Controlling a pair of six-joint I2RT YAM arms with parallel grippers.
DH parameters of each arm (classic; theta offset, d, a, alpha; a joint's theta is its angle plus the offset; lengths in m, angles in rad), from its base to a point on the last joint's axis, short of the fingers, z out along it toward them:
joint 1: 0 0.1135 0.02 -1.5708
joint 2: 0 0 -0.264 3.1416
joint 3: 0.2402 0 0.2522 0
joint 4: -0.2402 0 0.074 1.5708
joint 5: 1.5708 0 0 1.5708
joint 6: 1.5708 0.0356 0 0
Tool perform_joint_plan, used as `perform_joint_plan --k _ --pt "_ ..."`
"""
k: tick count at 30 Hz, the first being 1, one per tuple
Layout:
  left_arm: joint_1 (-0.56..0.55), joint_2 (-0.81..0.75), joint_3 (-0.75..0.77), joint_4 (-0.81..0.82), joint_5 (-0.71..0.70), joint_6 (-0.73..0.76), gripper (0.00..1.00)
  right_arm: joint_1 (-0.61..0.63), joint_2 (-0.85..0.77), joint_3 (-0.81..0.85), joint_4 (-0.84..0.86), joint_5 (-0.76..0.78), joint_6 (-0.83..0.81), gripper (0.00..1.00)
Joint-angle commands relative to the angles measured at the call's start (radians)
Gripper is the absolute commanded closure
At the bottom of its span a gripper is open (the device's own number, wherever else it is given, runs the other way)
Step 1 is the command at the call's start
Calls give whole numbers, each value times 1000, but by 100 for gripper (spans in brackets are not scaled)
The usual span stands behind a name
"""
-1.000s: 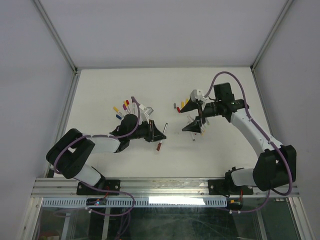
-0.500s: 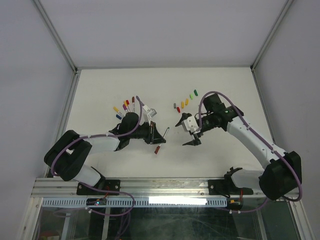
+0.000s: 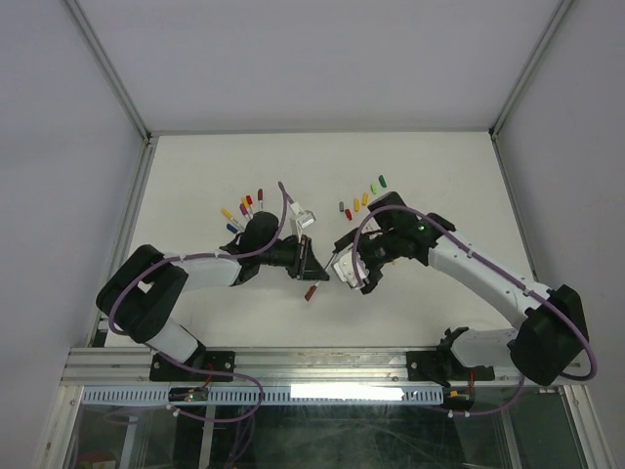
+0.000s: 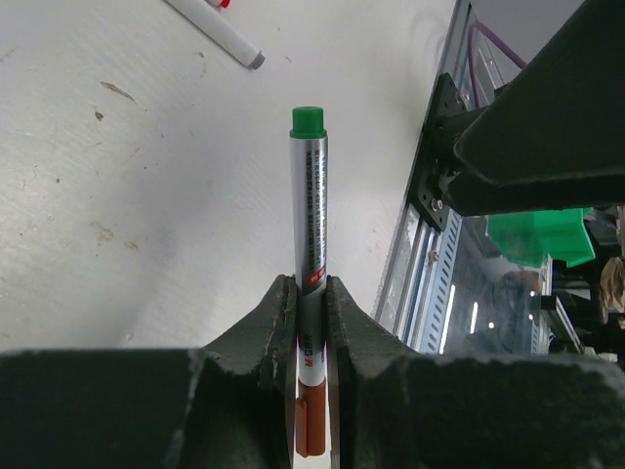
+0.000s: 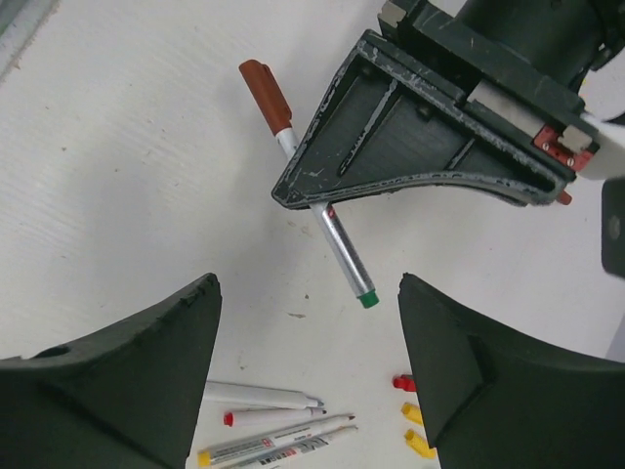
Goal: Open the pen caps
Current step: Pick up the pen from the center of the board.
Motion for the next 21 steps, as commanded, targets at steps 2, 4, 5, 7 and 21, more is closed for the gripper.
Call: perform_joint_plan --k 2,4,5,7,21 --pt "-11 42 99 -84 95 83 100 91 20 -15 130 226 -15 25" --pt "-14 62 126 -125 107 105 100 132 32 -18 146 297 -18 26" --pt "-14 73 138 -142 114 116 100 150 34 -22 156 327 -22 27" --pt "-14 91 154 -158 125 128 100 190 47 -31 163 385 -31 29" --pt "-18 108 210 -253 171 195 100 310 118 -107 308 596 -23 60"
